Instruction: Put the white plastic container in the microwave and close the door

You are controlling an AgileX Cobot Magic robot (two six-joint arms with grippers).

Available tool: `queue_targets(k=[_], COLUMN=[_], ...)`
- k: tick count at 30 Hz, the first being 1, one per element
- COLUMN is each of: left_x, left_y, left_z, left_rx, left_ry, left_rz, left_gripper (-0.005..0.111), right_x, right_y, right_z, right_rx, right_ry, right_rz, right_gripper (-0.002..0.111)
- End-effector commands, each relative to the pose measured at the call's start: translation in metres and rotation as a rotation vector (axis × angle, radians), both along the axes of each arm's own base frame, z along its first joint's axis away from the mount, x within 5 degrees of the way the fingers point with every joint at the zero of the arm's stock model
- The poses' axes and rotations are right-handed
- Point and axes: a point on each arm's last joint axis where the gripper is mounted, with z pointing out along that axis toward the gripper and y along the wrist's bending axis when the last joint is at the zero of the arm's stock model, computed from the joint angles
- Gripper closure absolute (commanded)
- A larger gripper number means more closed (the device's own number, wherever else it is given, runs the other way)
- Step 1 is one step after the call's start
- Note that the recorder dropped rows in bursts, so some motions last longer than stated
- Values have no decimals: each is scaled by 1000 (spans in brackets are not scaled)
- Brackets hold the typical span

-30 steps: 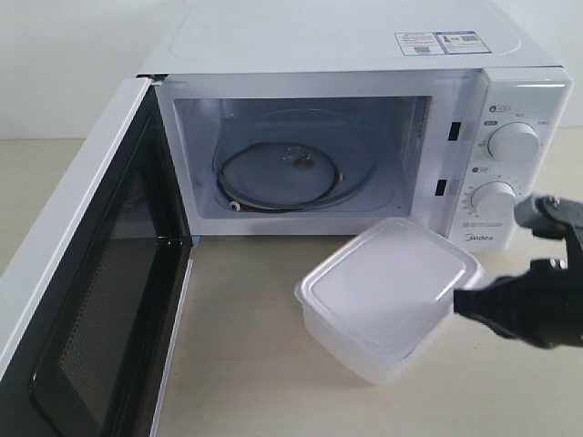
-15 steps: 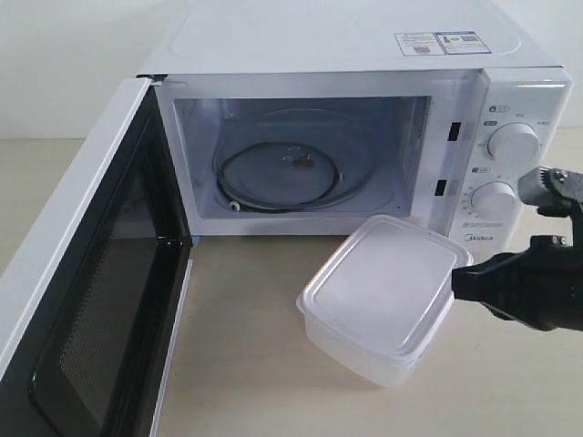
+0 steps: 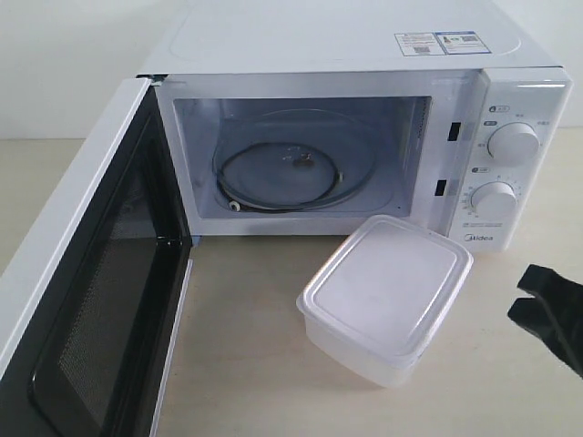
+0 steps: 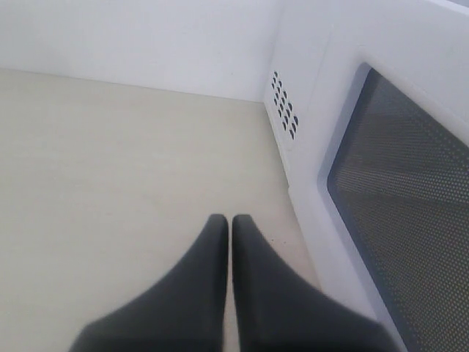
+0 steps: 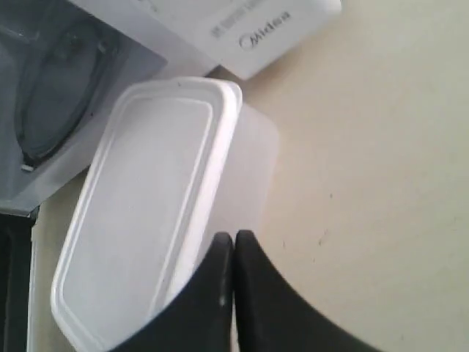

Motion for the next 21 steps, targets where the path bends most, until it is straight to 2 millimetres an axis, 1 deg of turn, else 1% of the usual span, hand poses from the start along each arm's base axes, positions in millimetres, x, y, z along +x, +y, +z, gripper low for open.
queue_targets(k=[1,3,5,7,10,12,18,21], left_x=[0,0,0,0,0,0,0,0], left_y=[0,0,0,0,0,0,0,0], left_z=[-1,-1,-1,-1,-1,-1,-1,-1], left_rx=[1,1,1,1,1,1,1,1], left_ry=[-1,-1,-1,-1,-1,-1,-1,-1], left_rz=[2,2,2,2,2,2,2,2], left_gripper=[102,102,102,102,102,102,102,102], right_x=[-2,-1,-1,-1,-2,-2,-2,0], right_y=[8,11,12,12,13,13,12,11], right_z=[-2,1,2,1,1,0,0,-1], right_rx=[79,116,149,172,226,242,282,276], right_ry=[27,6,6,16,47,60,79,89], right_rz=[62,77,66,52,37,26,-27,-38], right_gripper=[109,107,102,91,71,63,62,62])
